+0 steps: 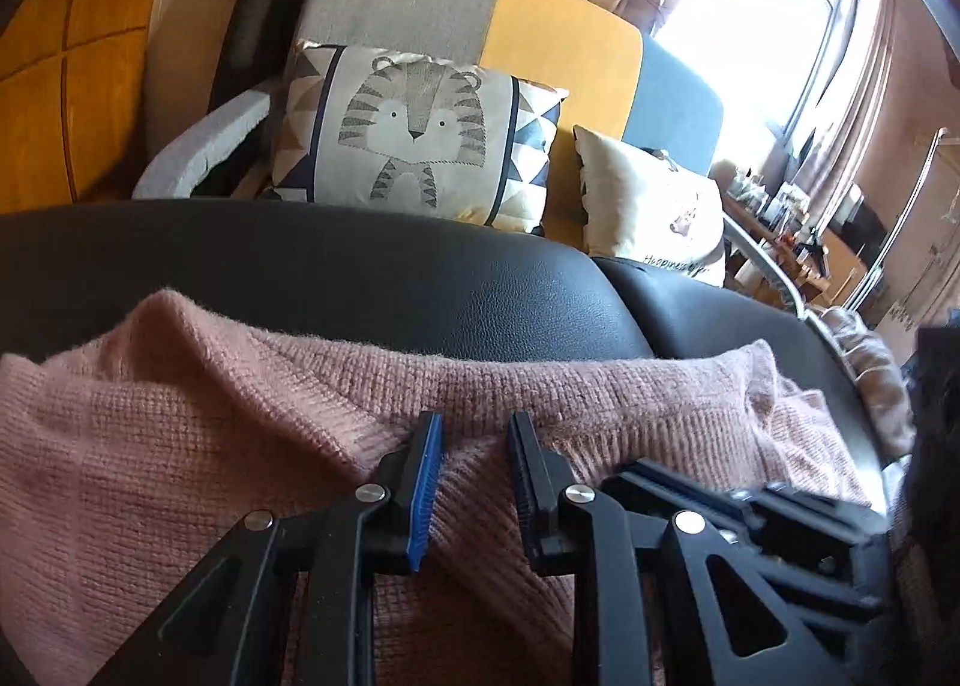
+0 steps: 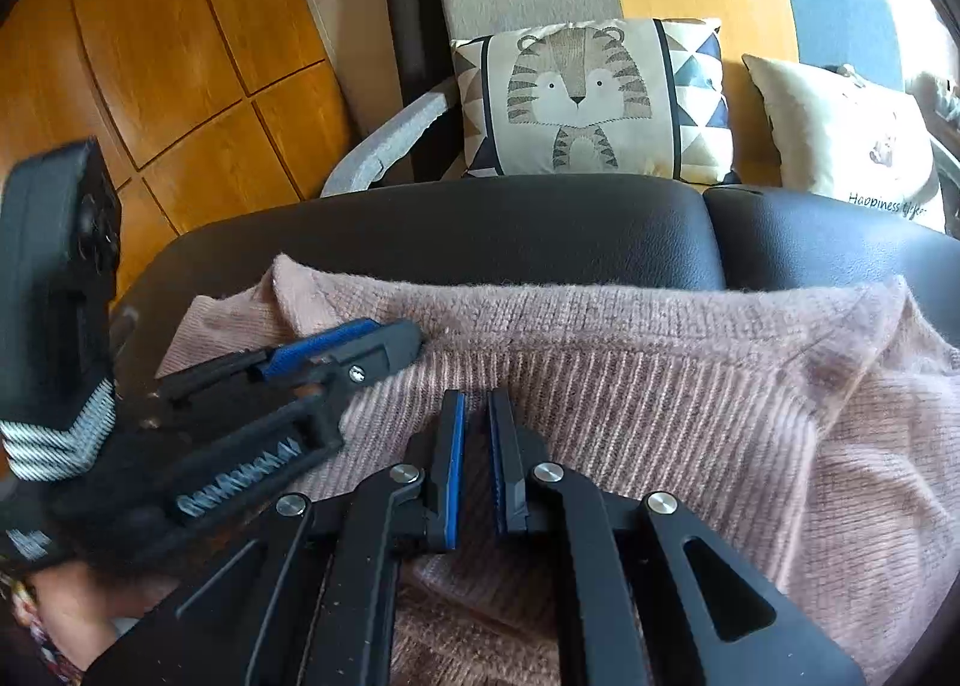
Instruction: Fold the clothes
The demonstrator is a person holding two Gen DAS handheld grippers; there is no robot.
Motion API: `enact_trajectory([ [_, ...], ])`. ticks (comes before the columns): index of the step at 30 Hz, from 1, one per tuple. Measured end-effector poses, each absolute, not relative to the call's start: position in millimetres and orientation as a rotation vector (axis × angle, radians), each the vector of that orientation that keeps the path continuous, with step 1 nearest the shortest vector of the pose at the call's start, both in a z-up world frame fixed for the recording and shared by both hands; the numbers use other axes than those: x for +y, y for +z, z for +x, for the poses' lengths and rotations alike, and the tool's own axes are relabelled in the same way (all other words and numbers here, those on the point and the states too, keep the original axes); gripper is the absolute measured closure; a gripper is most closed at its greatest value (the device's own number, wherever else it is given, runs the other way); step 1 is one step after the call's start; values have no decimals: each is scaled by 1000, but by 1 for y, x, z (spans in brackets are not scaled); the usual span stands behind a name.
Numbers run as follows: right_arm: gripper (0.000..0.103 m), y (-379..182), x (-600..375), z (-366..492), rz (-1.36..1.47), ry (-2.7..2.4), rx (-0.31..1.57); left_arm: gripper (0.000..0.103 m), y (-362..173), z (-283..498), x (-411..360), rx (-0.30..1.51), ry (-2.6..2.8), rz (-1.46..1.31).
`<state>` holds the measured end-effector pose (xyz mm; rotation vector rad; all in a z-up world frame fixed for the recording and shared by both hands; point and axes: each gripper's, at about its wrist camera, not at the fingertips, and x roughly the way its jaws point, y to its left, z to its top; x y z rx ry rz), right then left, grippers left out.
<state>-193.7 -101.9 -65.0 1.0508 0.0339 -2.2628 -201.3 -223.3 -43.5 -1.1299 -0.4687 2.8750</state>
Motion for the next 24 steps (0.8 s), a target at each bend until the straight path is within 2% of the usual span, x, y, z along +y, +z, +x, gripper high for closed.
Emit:
enact_trajectory([
  [4, 92, -56, -91, -185, 1057, -2323, 132, 80, -44, -200, -221, -451, 2888, -1129],
  [12, 92, -72, -84, -178, 1002, -2362, 175, 80, -45, -202, -225, -476, 2876, -1122],
  [17, 92, -75, -74, -186, 1008, -2333, 92, 80, -31, -200, -214, -374, 2906, -1159],
  [20, 92, -75, -72, -186, 1009, -2325, 68, 80, -23, -188, -208, -412, 2852, -1111],
  [24, 92, -75, -74, -184, 1005, -2330, 77, 80, -35, -178, -192, -241, 2848, -1159],
])
